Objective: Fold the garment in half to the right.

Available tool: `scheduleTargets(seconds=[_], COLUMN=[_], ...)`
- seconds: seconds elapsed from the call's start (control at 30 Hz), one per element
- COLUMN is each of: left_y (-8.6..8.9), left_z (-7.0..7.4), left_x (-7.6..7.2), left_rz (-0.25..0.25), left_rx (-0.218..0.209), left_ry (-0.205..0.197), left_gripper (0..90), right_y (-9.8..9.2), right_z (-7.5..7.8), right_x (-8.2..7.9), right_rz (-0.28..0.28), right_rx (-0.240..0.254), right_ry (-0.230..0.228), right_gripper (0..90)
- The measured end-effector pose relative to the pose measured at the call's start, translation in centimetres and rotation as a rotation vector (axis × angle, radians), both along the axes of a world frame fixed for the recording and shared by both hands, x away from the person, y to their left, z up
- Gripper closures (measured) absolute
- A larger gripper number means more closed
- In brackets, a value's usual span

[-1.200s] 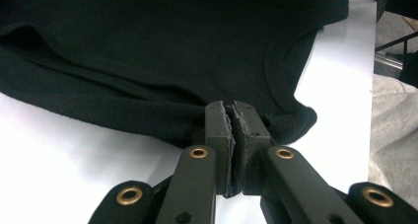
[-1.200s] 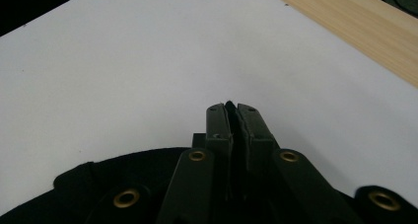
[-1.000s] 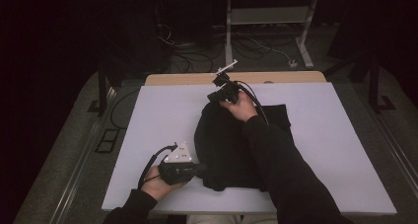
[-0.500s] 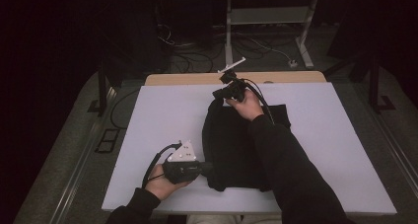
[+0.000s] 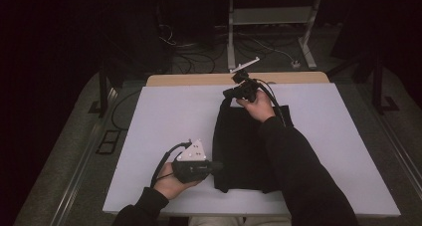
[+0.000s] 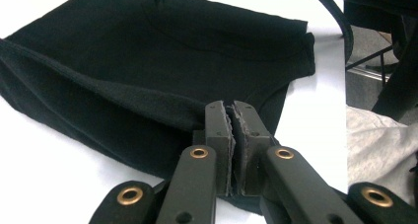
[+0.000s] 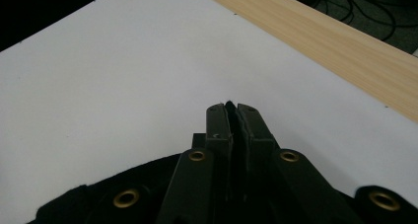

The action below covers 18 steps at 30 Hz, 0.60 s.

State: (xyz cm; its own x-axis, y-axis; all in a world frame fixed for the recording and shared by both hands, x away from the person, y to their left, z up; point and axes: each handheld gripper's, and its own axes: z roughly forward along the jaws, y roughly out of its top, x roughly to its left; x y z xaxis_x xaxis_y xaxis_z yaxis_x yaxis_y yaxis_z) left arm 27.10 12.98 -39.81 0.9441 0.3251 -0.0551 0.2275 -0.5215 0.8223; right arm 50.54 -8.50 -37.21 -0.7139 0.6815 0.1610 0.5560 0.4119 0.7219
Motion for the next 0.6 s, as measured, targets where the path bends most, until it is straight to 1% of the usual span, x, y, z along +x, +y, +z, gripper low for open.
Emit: scheduleTargets(seconds=[0.13,0.33,0.43,0.6], left_y=[-0.7,-1.9,-2.7,-4.0], left_z=[0.2,0.4,0.5,0.9], left_x=[0.1,0.4,0.5,0.7], left_rz=[-0.011,-0.035,-0.052,-0.069], left_rx=[-0.002,0.003,0.008,0.001], left_ry=[-0.006,0.0,-0.004,-0.007], left_gripper=[84.7,84.7,84.7,84.7], right_y=[-0.9,-2.1,-2.8,-3.8], right_z=[0.2,0.5,0.8,1.1], right_x=[-0.2,-0.5,-0.4,-0.5], right_rz=[-0.012,-0.016,-0.025,-0.041], right_rx=[0.021,0.028,0.038,0.051], right_ry=[0.001,-0.008,-0.009,-0.011], right_gripper=[83.2,83.2,83.2,83.2])
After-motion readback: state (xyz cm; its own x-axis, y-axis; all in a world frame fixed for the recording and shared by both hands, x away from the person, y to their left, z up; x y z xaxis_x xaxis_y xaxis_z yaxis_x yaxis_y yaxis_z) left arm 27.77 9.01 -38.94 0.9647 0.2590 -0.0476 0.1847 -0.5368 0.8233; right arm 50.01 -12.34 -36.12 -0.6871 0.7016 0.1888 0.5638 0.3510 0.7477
